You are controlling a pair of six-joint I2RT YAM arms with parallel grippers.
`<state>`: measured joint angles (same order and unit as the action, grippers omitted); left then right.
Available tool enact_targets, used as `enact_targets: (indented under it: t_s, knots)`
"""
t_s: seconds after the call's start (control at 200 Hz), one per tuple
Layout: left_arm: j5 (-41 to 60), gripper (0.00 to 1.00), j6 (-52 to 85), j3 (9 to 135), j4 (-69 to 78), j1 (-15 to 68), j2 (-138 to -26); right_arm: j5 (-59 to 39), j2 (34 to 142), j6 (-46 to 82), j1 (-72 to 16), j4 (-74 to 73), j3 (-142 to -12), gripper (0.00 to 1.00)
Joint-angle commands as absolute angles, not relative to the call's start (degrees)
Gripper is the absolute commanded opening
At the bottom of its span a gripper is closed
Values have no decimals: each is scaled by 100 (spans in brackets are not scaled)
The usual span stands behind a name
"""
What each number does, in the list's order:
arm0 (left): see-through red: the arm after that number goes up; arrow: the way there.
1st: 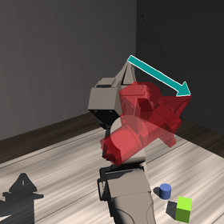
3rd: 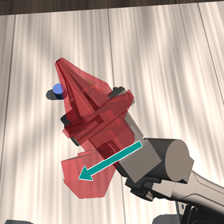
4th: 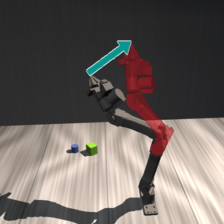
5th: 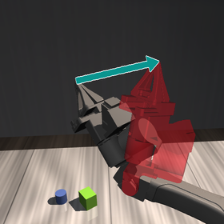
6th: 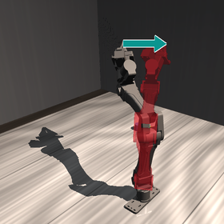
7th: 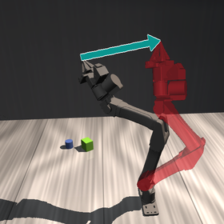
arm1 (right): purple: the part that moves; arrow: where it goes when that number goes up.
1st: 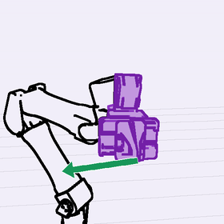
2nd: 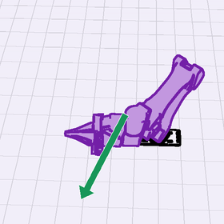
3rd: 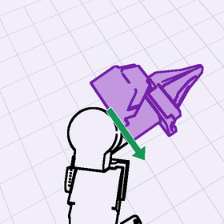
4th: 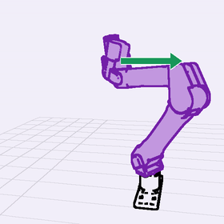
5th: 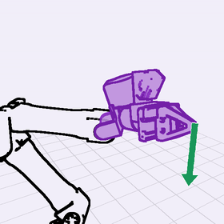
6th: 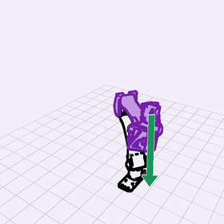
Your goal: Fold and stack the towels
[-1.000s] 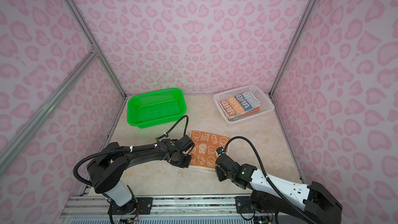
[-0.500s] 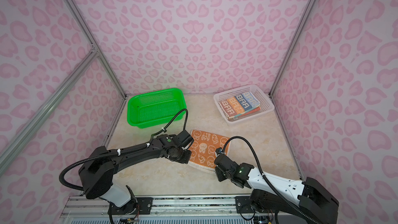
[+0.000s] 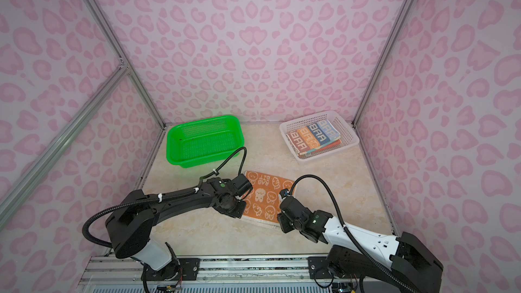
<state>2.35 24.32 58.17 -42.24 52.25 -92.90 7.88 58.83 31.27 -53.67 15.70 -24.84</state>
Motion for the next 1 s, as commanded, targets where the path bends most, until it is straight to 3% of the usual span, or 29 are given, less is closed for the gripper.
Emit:
enact_targets:
  t_s: [0.0,0.105,0.305,0.33,0.75,0.995]
  knots:
    - [67,41,2389,5751,-4283,5221,-9258,956,5851,3084,-5080,1345,-2566,55]
    - [-22,60,2239,5774,-4414,5221,-9013,1025,5981,2900,-4679,1370,-2782,56]
    - [-354,86,1815,6018,-4421,4831,-8559,1096,6513,2632,-3809,1092,-3034,56]
    - [-335,99,1762,6086,-4375,4740,-8552,1066,6586,2603,-3711,1015,-3040,56]
    - [-144,100,1289,7305,-2844,3741,-9986,678,8103,2654,-2781,-152,-3471,52]
    - [-230,92,1151,7869,-2572,3622,-10877,645,8789,2677,-2698,-345,-3693,49]
